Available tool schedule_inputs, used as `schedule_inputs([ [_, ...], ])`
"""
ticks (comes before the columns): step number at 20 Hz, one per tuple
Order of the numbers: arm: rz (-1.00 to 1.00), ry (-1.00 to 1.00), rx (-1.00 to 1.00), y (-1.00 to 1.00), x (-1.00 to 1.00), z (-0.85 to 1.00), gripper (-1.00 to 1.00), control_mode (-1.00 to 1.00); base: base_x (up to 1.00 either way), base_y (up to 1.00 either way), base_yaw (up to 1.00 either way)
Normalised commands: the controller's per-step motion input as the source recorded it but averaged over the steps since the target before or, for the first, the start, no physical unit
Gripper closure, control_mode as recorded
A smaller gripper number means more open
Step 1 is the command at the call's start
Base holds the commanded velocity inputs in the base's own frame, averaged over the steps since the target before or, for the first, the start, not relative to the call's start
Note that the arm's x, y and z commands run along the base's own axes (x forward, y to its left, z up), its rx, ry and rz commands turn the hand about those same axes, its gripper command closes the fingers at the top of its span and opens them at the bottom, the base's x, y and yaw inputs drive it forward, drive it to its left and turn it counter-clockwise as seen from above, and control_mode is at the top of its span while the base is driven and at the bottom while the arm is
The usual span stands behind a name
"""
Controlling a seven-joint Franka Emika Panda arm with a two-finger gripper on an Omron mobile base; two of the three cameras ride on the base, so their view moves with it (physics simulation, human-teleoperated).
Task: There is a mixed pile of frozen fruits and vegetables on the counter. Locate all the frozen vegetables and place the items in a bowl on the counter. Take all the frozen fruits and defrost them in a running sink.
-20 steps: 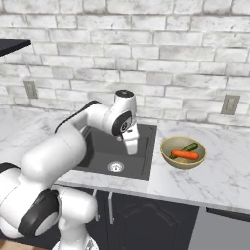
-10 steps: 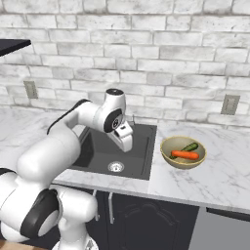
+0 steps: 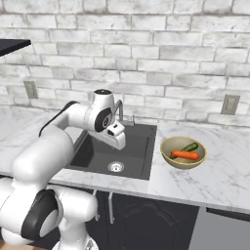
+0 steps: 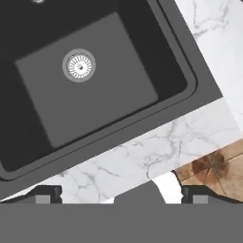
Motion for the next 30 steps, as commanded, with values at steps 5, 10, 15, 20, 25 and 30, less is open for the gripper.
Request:
schedule_inputs([
  [5,0.22,0.0,-0.02,0.39,-0.07,-0.18,-1.0,-1.0,0.0,0.0,0.0],
  [10,0.26,0.0,0.0,0.39,0.0,-0.11,-1.0,-1.0,0.0,0.0,0.0],
  [15,0.23,0.0,0.0,0.42,0.0,-0.04,-1.0,-1.0,0.0,0.0,0.0],
  [20,0.23,0.0,0.0,0.4,0.0,-0.04,-1.0,-1.0,0.0,0.0,0.0],
  [25,0.23,0.0,0.0,0.35,0.0,-0.01,-1.0,-1.0,0.0,0.0,0.0],
  [30,0.23,0.0,0.0,0.36,0.0,0.0,-1.0,-1.0,0.0,0.0,0.0],
])
